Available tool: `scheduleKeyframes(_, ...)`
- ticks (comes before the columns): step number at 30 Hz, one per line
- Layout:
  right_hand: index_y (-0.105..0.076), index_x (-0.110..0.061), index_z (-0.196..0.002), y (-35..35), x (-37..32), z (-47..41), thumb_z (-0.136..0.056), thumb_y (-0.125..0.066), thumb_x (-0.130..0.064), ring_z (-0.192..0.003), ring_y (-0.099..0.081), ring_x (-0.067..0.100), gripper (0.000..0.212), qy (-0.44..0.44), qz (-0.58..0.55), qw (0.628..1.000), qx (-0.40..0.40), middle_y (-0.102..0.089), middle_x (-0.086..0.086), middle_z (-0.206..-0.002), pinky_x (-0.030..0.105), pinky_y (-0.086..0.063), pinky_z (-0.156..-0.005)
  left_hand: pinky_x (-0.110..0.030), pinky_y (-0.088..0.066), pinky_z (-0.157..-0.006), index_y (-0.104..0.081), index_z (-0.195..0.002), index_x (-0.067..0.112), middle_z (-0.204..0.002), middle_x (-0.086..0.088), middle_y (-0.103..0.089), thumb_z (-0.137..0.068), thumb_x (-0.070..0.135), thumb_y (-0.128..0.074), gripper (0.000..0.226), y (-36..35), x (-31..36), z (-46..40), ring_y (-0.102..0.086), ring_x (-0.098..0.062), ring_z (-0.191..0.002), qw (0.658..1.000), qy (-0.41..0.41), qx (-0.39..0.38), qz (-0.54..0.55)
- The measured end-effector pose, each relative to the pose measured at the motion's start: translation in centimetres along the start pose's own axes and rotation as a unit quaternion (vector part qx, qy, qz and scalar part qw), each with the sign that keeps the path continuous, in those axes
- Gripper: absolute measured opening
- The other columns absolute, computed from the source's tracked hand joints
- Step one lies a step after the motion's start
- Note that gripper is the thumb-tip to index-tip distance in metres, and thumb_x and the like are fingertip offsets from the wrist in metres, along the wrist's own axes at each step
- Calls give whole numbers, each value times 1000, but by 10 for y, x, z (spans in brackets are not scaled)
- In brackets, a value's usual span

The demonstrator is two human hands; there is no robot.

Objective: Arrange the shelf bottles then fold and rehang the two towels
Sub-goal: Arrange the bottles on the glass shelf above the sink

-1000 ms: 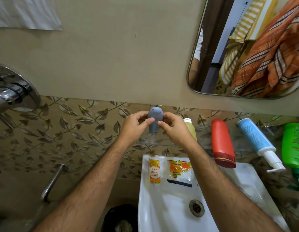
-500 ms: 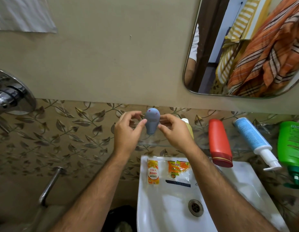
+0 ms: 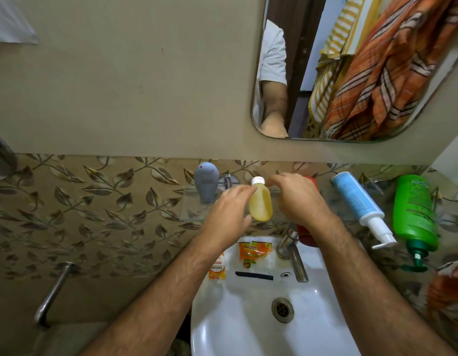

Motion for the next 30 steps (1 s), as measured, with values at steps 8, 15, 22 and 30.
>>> scheduleKeyframes(8, -32, -28, -148, -15, 6, 5, -89, -61, -11, -127, -55, 22, 67, 14, 16, 994, -103, -65, -2, -129, 51, -1, -120, -44, -14, -123, -43, -147, 25, -148, 3, -50, -90, 26, -68, 62, -2, -1, -7, -41, -16, -138, 997, 45, -35, -56)
scheduleKeyframes(15, -36, -30, -147, -15, 16, 6, -85, -71, -33, -128, -53, 18, 71, 45, -57, 990, -118, -61, -7, -135, 47, -8, -119, -42, -19, -122, -52, -140, 27, -140, 3, -57, -88, 33, -70, 55, -6, -1, -4, -46, -14, -131, 999, 45, 8, 10)
scheduleKeyframes(22, -52, -34, -136, 1, 24, 12, -96, -60, -20, -125, -54, 12, 43, 60, -214, 971, -92, -61, -8, -134, 44, -32, -115, -22, -38, -94, -60, -134, 20, -129, 2, -56, -90, 30, -69, 46, -3, 0, -7, -50, -10, -116, 992, 67, 86, 70)
scheduleKeyframes(30, -62, -23, -117, 11, 25, 6, -102, -49, -32, -93, -63, 14, 21, 69, -281, 957, -16, -65, -8, -92, 44, -53, -85, -27, -51, -88, -67, -113, 19, -106, 7, -69, -91, 20, -68, 22, -4, 2, -16, -61, -7, -101, 979, 84, 111, 152)
Point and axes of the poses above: each hand's wrist, its own z-axis away from the middle knuckle, its own y-axis out of the back of the hand, x = y × z, the point moved 3 cm from there along -z, towards the middle knuckle
